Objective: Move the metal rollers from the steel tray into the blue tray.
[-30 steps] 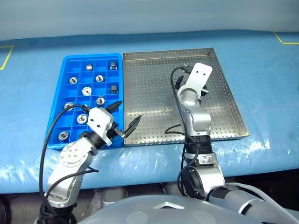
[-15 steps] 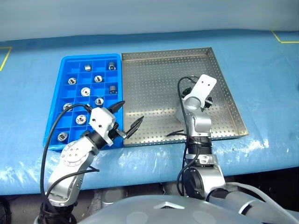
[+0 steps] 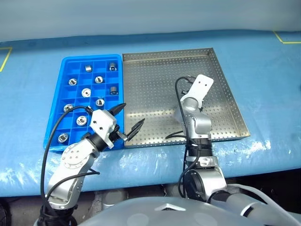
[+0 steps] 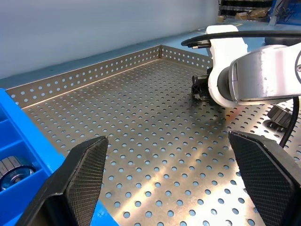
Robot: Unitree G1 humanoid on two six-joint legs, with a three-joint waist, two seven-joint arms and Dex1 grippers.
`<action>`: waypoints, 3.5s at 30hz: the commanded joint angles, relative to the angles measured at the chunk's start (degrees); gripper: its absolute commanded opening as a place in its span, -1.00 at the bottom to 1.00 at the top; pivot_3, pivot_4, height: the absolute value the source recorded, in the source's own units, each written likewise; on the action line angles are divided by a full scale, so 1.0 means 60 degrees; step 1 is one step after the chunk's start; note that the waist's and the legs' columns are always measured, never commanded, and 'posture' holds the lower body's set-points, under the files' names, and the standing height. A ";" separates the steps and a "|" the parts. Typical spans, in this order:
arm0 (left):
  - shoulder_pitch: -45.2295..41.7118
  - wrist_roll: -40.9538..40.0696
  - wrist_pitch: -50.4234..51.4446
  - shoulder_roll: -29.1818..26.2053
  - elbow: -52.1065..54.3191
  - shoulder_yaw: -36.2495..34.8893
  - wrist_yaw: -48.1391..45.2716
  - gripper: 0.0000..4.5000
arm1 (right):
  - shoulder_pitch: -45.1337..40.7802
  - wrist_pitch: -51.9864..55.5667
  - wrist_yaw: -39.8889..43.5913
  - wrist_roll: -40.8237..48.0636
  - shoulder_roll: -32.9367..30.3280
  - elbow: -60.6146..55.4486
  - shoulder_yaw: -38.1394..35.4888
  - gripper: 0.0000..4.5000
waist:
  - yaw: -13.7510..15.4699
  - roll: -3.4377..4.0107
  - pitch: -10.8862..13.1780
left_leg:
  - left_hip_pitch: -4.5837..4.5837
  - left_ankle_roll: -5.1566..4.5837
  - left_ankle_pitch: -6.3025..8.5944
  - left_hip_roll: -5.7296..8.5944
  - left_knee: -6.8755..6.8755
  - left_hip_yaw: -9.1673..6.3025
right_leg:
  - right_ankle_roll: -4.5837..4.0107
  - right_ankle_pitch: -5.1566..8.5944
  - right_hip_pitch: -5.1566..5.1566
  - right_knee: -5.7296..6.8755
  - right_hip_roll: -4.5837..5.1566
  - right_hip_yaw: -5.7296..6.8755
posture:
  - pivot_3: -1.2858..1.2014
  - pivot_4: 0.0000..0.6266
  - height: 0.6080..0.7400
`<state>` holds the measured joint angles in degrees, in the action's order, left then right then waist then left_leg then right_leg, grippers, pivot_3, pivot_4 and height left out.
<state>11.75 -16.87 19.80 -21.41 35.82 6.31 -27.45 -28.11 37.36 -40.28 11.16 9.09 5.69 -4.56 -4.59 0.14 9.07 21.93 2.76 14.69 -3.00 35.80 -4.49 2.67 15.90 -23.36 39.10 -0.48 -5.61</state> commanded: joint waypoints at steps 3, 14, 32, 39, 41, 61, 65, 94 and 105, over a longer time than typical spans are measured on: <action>0.0375 0.0117 -0.0318 0.0303 0.0280 -0.0249 0.0489 1.00 | -0.0356 0.1203 0.2528 0.0498 0.0264 -0.1901 0.1956 -0.24 | -0.0008 0.0002 0.0001 | 0.0000 0.0000 0.0000 -0.0003 0.0000 -0.0002 | 0.0000 0.0000 -0.0002 0.0001 -0.0004 0.0001 | 0.06 -0.52 1.00; 0.2735 0.0572 -0.0898 0.0660 0.1512 -0.1433 0.1601 1.00 | -0.1654 0.3045 0.7369 0.1374 -0.0821 -0.2400 0.4283 -0.24 | 0.0470 -0.0009 0.0002 | 0.0005 -0.0001 0.0001 -0.0003 -0.0007 -0.0009 | 0.0000 0.0001 0.0002 -0.0015 0.0001 0.0013 | 0.21 -0.52 1.00; 0.3242 0.0404 -0.0769 0.0658 0.1753 -0.1299 0.1560 1.00 | -0.0872 0.4192 0.9451 0.0617 -0.2364 -0.2857 0.5929 0.49 | 0.1078 -0.0019 -0.0013 | 0.0001 0.0003 -0.0001 -0.0002 0.0004 -0.0011 | 0.0001 0.0004 0.0013 -0.0025 0.0002 0.0021 | 0.18 -0.52 1.00; 0.2239 0.0092 -0.0435 0.0243 0.1422 -0.1122 0.0983 1.00 | -0.0213 0.5502 0.8817 0.0967 -0.2349 -0.4775 0.3383 0.98 | 0.1071 -0.0009 -0.0024 | -0.0016 0.0008 -0.0003 0.0016 0.0032 -0.0014 | 0.0044 0.0014 0.0066 -0.0054 0.0023 0.0025 | 0.09 -0.52 1.00; 0.1879 0.0031 -0.0351 0.0137 0.1247 -0.0988 0.0803 1.00 | -0.0129 0.6075 0.8714 0.0940 -0.2721 -0.5369 0.2650 0.98 | 0.0944 -0.0008 -0.0023 | -0.0016 0.0017 -0.0008 0.0021 0.0034 -0.0009 | 0.0051 0.0018 0.0066 -0.0056 0.0028 0.0019 | 0.06 -0.52 1.00; -0.0255 -0.0186 -0.0485 0.0437 -0.0566 0.0439 -0.0285 1.00 | 0.2114 0.9191 0.6947 0.1927 -0.4645 -0.7552 -0.0800 0.98 | -0.0745 0.0003 -0.0023 | -0.0017 -0.0031 0.0019 0.0008 0.0029 0.0003 | 0.0041 0.0012 0.0059 -0.0041 0.0001 -0.0007 | -0.10 -0.52 1.00; -0.0217 -0.0171 -0.0385 0.0289 -0.0527 0.0497 -0.0449 1.00 | 0.2557 0.9191 0.6515 0.2930 -0.4737 -0.7517 -0.0932 0.98 | -0.0805 0.0003 -0.0022 | -0.0019 -0.0031 0.0020 0.0008 0.0029 0.0005 | 0.0054 0.0020 0.0060 -0.0041 -0.0001 -0.0011 | -0.10 -0.52 1.00; 0.0467 -0.0872 0.0014 -0.0425 0.1122 -0.1375 -0.0155 1.00 | -0.0037 0.8871 0.4900 0.5902 -0.4152 -0.6717 0.1231 -0.22 | -0.0613 -0.0006 -0.0004 | -0.0030 -0.0034 0.0019 -0.0009 0.0017 0.0001 | 0.0064 0.0021 0.0052 -0.0032 -0.0026 -0.0019 | 0.05 -0.52 1.00; 0.4108 -0.0699 -0.0557 0.0381 0.2879 -0.3503 0.0816 1.00 | -0.1985 0.6324 0.8091 0.4679 -0.3659 -0.4843 0.4477 -0.22 | 0.0584 -0.0027 0.0003 | 0.0010 -0.0039 0.0025 -0.0004 0.0007 -0.0001 | 0.0014 0.0006 0.0014 -0.0046 -0.0003 0.0005 | 0.24 -0.52 1.00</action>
<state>35.15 -21.16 18.58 -19.68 49.74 -13.25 -23.35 -38.67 78.78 5.16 40.23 -13.19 -23.15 20.36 -1.08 -0.02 9.09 21.99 2.52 14.85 -3.03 35.85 -4.50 2.74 15.94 -23.27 38.82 -0.50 -5.57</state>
